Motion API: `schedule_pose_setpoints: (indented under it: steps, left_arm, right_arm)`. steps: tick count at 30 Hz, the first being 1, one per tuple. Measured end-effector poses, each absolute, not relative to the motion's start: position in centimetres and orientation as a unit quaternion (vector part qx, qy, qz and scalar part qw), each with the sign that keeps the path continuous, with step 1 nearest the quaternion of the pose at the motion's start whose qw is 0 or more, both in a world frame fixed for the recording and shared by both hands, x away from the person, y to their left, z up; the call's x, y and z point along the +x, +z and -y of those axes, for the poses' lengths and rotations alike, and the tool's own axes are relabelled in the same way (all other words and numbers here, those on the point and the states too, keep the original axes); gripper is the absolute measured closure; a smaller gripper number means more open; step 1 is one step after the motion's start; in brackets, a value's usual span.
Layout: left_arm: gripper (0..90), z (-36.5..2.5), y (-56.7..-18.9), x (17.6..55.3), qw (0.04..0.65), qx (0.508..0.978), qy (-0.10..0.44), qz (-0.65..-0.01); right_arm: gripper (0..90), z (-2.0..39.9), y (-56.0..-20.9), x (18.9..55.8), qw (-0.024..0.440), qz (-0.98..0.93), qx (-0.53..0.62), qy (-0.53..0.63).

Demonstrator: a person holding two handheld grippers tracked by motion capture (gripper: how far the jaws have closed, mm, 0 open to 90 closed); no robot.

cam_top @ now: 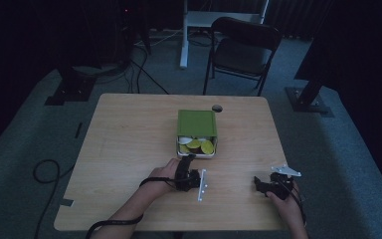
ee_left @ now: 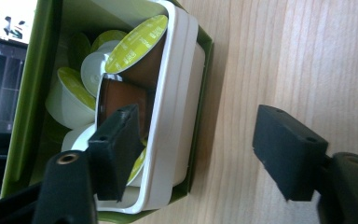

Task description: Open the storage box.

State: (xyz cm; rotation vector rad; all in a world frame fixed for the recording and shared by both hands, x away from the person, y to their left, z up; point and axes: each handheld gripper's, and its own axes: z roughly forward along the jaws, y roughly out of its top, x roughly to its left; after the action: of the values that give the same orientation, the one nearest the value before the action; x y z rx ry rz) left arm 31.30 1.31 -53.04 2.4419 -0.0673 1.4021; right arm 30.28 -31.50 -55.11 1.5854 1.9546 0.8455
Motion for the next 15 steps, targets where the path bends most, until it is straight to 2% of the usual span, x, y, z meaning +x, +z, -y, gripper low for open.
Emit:
schedule_pose_setpoints:
  steps: [10, 15]
  left_arm:
    - [40.9, -0.7, -53.5, 31.9, 0.143, 0.852, 0.503, 0.012]
    - [41.2, -0.4, -53.4, 32.5, 0.135, 0.852, 0.506, 0.005]
  right_arm:
    - [10.7, 31.5, -55.1, 30.3, 0.241, -0.714, 0.58, 0.309]
    - [10.7, 31.5, -55.1, 30.3, 0.241, -0.715, 0.579, 0.309]
